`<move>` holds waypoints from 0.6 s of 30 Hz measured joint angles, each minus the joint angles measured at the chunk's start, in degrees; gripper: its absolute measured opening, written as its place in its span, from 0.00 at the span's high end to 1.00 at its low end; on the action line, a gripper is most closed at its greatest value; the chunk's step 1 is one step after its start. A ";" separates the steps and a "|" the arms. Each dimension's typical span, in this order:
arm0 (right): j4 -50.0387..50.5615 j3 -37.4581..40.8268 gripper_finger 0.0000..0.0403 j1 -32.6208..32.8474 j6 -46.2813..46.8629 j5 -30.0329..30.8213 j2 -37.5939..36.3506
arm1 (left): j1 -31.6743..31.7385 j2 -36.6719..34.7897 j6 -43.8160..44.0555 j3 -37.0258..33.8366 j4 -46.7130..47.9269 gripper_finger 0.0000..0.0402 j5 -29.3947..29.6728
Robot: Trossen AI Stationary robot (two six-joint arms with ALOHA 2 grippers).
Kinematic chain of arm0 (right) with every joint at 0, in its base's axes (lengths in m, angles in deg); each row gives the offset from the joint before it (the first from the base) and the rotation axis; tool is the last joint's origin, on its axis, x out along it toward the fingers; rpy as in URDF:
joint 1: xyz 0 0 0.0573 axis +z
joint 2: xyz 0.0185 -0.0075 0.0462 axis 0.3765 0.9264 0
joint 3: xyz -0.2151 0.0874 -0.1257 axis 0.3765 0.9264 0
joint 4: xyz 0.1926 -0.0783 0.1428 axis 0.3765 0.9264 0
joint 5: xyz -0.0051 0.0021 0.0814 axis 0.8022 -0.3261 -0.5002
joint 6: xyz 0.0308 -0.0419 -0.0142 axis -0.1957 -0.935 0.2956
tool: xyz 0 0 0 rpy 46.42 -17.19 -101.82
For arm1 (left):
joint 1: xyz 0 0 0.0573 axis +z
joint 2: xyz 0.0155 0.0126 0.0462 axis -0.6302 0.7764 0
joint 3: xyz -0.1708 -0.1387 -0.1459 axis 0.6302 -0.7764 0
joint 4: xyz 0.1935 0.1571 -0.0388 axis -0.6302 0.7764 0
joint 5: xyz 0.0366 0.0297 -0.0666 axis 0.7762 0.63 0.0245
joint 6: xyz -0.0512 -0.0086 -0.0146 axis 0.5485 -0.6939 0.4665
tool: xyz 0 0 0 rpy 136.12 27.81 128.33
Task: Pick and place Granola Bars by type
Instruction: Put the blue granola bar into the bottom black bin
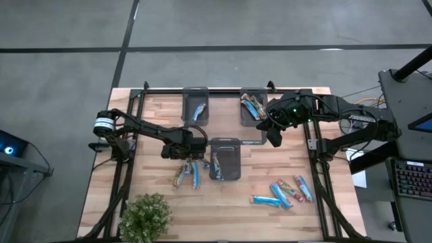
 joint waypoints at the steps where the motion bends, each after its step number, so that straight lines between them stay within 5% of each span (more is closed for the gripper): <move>1: -0.02 0.00 0.98 0.00 0.00 0.00 0.00 | 0.00 0.00 -0.02 0.00 0.06 0.37 0.00; 18: 0.00 0.00 0.98 -0.04 -0.29 0.00 0.00 | 0.00 0.04 -0.35 -0.07 -0.02 0.67 -0.15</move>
